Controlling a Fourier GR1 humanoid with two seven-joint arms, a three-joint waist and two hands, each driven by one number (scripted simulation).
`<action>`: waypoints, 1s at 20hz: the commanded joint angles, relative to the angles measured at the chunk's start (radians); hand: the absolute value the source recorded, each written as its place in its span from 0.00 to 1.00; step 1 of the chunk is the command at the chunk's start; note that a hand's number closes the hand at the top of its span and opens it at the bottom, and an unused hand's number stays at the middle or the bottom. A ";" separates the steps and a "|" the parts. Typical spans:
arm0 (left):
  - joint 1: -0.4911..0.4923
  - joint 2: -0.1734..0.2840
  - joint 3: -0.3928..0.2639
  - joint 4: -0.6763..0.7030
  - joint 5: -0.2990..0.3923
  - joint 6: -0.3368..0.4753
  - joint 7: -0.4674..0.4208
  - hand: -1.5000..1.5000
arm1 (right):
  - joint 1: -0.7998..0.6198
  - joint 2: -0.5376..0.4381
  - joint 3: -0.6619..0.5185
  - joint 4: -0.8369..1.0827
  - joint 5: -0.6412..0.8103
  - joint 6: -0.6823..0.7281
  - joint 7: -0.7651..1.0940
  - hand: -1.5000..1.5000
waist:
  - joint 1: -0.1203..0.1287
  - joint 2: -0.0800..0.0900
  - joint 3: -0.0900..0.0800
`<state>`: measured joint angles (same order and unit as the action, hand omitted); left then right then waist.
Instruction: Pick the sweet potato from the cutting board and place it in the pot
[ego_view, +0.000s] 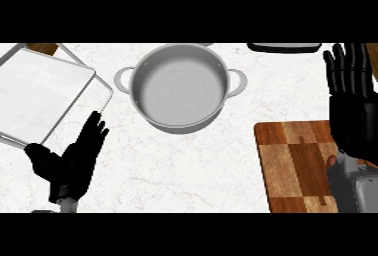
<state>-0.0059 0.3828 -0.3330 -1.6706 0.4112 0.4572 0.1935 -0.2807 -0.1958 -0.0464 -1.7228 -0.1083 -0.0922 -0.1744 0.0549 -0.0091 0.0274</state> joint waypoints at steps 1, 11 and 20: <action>0.034 -0.003 0.007 -0.040 -0.036 0.033 -0.027 0.50 | 0.063 -0.009 0.023 0.033 -0.129 0.166 -0.020 0.00 | -0.043 0.008 -0.026; -0.065 0.043 0.019 -0.022 -0.031 -0.058 -0.026 0.50 | 0.268 -0.381 -0.038 0.167 -0.067 0.605 -0.378 0.00 | -0.087 0.011 -0.022; -0.129 0.020 0.021 0.004 -0.048 -0.071 -0.013 0.50 | 0.311 -0.710 -0.189 0.378 0.128 0.718 -0.753 0.00 | -0.061 0.014 -0.024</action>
<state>-0.1204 0.4060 -0.3145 -1.6818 0.3755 0.3969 0.1897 0.0095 -0.7802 -0.1871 -1.4505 -0.0804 0.5141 -0.7118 -0.0146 0.0019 0.0032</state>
